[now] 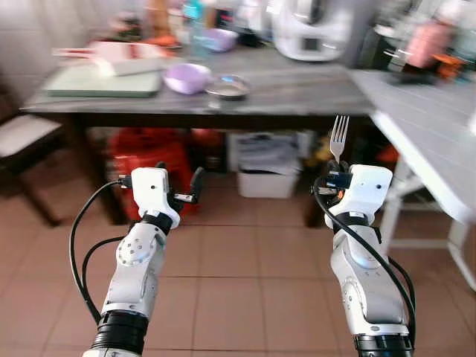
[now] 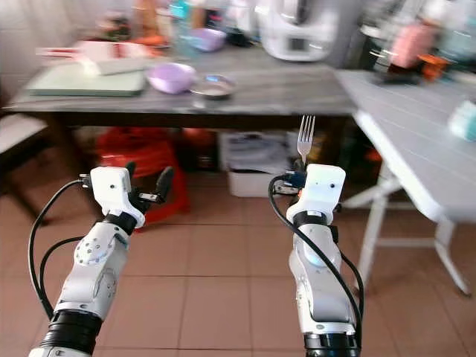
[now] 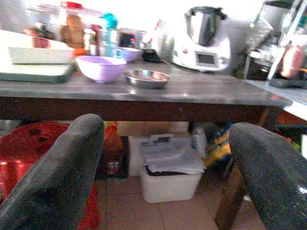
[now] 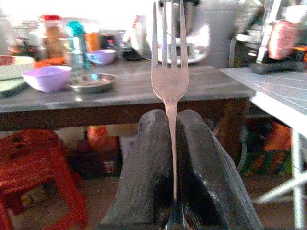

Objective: Setting the table

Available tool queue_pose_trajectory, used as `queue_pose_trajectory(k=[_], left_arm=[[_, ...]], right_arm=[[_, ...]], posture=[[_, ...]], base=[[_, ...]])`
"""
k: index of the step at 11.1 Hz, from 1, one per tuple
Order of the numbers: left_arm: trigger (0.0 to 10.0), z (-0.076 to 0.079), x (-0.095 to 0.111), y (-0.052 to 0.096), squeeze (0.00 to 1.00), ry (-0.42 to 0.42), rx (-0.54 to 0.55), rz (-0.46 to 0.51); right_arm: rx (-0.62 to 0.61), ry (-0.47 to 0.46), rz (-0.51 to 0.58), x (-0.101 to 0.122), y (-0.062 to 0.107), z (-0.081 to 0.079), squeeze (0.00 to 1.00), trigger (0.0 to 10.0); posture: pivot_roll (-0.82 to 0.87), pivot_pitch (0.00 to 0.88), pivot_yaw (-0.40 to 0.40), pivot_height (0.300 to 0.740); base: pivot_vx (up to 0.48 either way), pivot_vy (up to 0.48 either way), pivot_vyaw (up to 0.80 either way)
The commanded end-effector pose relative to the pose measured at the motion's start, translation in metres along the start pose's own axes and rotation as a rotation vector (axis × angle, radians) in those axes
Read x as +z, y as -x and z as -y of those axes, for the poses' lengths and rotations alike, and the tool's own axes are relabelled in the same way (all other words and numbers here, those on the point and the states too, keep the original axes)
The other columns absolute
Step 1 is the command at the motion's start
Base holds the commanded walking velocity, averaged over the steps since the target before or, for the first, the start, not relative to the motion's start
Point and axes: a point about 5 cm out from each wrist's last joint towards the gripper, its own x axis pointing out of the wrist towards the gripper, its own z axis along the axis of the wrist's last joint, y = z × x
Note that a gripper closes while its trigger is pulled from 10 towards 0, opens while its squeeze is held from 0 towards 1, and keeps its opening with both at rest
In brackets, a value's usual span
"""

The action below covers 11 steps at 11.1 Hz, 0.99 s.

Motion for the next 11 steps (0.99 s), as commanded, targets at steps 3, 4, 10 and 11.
queue_pose_trajectory(k=[3,4,10,11], left_arm=[[10.0,0.0009,0.0037,-0.0015,0.0,-0.002,-0.011,0.007],[10.0,0.001,0.0037,-0.0017,0.0,-0.002,-0.012,0.006],[10.0,0.0041,0.0025,-0.0008,0.0,0.0,-0.025,-0.004],[10.0,0.0028,0.0004,0.0023,0.0,-0.003,-0.023,-0.012]], right_arm=[[0.015,-0.018,0.048,0.0103,-0.0008,-0.0029,0.0,10.0],[0.016,-0.018,0.047,0.0101,-0.0011,-0.0036,0.0,10.0],[0.012,-0.019,0.043,0.0088,-0.0005,-0.0025,0.0,10.0],[0.006,-0.015,0.043,0.0082,-0.0002,-0.0007,0.0,10.0]], posture=[[0.07,0.026,-0.012,0.74],[0.07,0.026,-0.011,0.74],[0.08,0.03,-0.009,0.74],[0.08,0.03,-0.009,0.74]], base=[[0.386,0.0,0.47],[0.39,0.0,0.0],[0.389,0.0,0.0],[0.386,0.0,0.0]])
